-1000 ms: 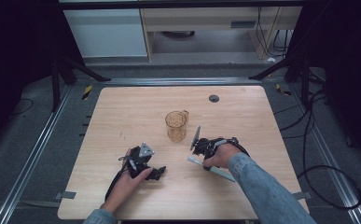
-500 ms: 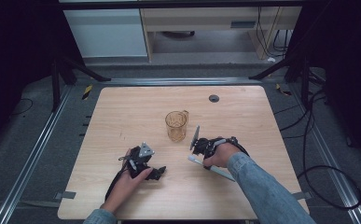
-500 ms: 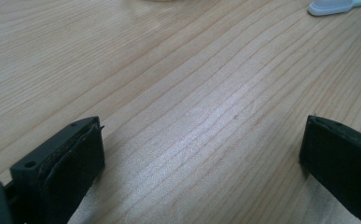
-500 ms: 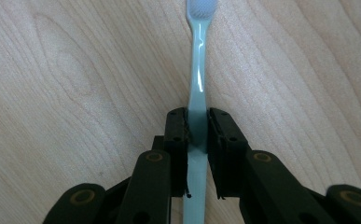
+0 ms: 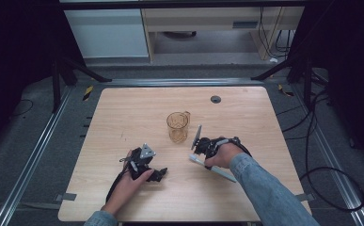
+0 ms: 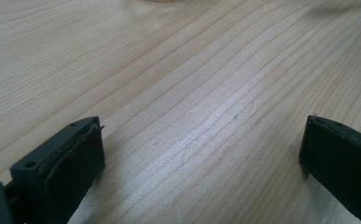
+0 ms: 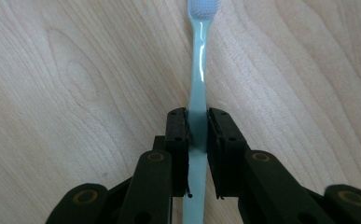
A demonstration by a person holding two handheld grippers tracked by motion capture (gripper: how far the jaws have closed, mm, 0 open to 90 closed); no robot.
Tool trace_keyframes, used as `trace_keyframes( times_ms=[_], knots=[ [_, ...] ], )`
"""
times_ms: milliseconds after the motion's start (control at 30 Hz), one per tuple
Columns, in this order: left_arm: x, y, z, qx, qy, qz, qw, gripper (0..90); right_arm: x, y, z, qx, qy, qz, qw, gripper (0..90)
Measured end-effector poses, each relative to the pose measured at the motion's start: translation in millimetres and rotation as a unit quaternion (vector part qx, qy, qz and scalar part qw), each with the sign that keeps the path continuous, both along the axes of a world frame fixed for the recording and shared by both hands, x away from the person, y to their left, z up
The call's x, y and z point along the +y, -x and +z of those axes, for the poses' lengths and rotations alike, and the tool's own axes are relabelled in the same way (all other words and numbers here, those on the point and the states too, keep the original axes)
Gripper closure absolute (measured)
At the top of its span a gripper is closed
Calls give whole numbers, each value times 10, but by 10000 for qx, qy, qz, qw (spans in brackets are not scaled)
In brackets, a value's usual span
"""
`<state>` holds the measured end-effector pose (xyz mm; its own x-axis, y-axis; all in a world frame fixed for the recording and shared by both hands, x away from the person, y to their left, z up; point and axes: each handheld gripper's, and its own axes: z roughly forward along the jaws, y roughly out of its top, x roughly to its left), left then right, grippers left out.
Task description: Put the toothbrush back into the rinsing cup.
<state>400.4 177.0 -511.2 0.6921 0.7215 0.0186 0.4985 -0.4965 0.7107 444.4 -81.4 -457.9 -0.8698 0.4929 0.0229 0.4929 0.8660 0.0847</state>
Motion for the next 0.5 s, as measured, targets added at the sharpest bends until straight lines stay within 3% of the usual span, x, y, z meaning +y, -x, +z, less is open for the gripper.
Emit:
trace_keyframes(
  times_ms=[233,367,500],
  knots=[
    [0,0,0,1,2,1,10000,0,-83,-47,119,-174,-292,-242,9991,789],
    [0,0,0,1,0,0,10000,0,-131,-78,195,-263,-586,-368,9973,789],
    [0,0,0,1,0,0,10000,0,-163,-109,262,-440,-725,-451,9954,790]
  ],
)
